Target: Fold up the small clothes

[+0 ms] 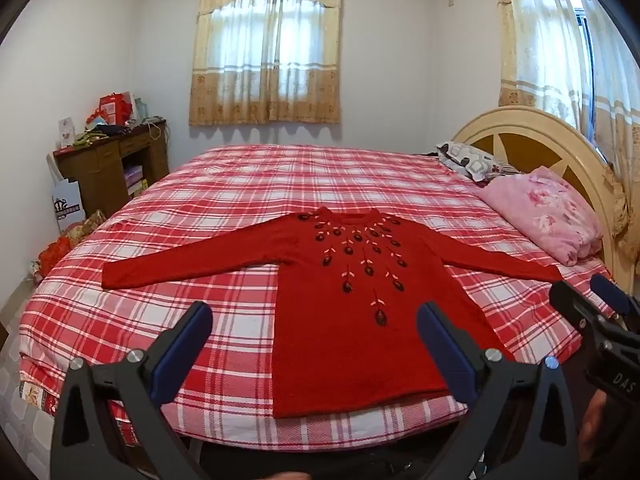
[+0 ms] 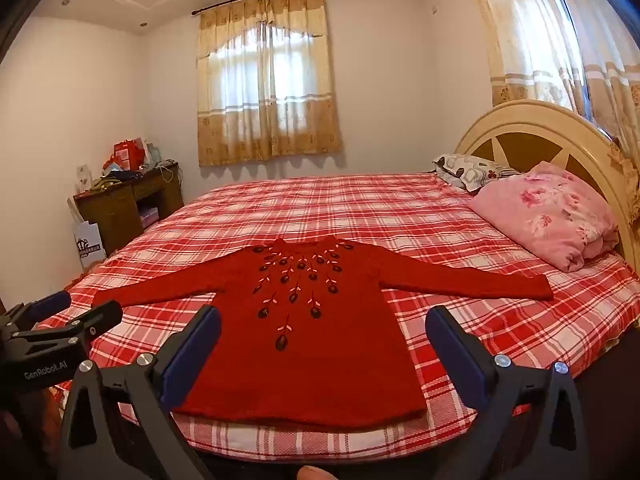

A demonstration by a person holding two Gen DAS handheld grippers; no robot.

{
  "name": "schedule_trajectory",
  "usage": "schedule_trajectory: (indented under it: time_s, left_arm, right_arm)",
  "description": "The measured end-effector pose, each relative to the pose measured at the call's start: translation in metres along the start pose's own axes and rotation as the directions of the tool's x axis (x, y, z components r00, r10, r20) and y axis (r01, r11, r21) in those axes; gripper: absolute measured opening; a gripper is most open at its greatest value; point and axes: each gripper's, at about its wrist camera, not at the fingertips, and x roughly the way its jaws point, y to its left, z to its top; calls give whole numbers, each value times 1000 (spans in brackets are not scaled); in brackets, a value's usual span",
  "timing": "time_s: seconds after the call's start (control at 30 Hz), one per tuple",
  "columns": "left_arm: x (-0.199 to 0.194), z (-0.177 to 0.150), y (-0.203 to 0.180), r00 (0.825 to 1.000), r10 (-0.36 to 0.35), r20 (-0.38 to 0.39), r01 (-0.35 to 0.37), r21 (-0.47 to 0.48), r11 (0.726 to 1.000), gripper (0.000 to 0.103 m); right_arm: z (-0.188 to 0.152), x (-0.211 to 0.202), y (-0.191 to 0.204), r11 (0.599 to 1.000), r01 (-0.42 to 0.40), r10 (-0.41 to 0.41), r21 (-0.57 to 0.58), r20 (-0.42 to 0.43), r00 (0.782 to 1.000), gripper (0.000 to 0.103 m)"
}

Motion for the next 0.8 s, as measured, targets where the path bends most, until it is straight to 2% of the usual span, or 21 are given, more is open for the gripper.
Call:
schedule_trajectory:
  time_s: [0.23,0.27,0.8]
  left_arm:
    - [-3,-1,-2,998,64,21,-65,22,998,103]
    - [2,-3,1,1000,7,-5,-6,22,1000,103]
    - [2,-4,1,1000,1,-14,-1,22,1000,103]
  right_arm:
    - [1,-1,-1,1000,1,-1,10,10,1000,102]
    - [2,-1,-1,1000,1,-1,5,7,1000,102]
    - [1,-1,-3,1000,-1,1,6,6,1000,102]
